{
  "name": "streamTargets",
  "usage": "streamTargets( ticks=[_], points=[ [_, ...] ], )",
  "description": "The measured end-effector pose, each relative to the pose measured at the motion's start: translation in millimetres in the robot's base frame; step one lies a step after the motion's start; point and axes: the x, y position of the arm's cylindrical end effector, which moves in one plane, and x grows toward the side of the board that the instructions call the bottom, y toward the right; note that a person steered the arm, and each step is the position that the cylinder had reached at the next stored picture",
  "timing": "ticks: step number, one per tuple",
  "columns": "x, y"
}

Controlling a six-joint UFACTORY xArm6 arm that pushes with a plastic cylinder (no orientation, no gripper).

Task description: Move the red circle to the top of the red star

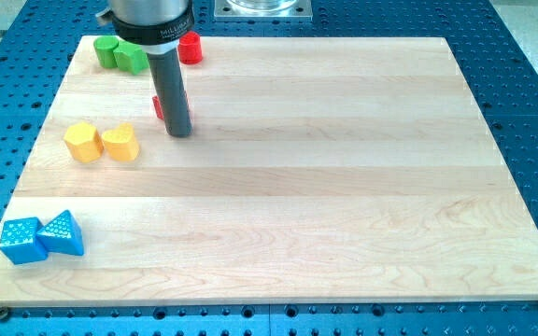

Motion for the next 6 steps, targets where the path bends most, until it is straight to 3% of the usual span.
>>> streamTargets(
  ticks=[1, 2, 4, 5, 6],
  points=[
    [-3, 1],
    [-28, 49],
    [-155, 35],
    [-170, 2],
    [-199, 31]
  ],
)
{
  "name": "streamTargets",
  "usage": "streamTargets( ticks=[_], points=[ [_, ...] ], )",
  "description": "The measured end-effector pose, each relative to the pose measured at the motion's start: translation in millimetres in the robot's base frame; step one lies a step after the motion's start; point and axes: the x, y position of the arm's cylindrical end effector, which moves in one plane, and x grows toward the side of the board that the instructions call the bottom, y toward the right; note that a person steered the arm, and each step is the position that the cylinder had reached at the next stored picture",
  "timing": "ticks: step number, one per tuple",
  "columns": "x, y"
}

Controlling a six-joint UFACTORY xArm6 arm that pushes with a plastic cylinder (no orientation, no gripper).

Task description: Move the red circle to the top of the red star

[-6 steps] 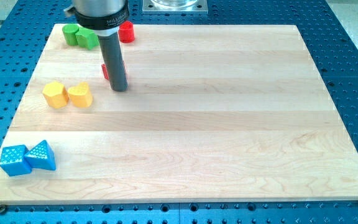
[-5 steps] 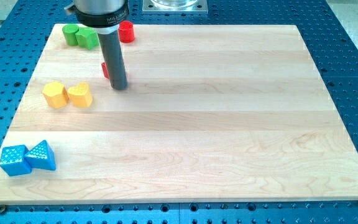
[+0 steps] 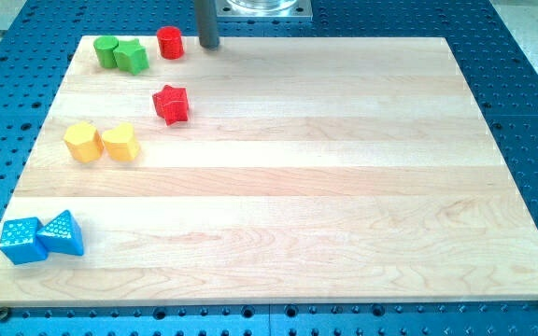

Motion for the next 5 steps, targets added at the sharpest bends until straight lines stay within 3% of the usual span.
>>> streamTargets(
  ticks=[1, 2, 3, 4, 5],
  points=[
    [-2, -25],
    [-2, -86],
    [38, -98],
    [70, -52],
    [57, -40]
  ],
)
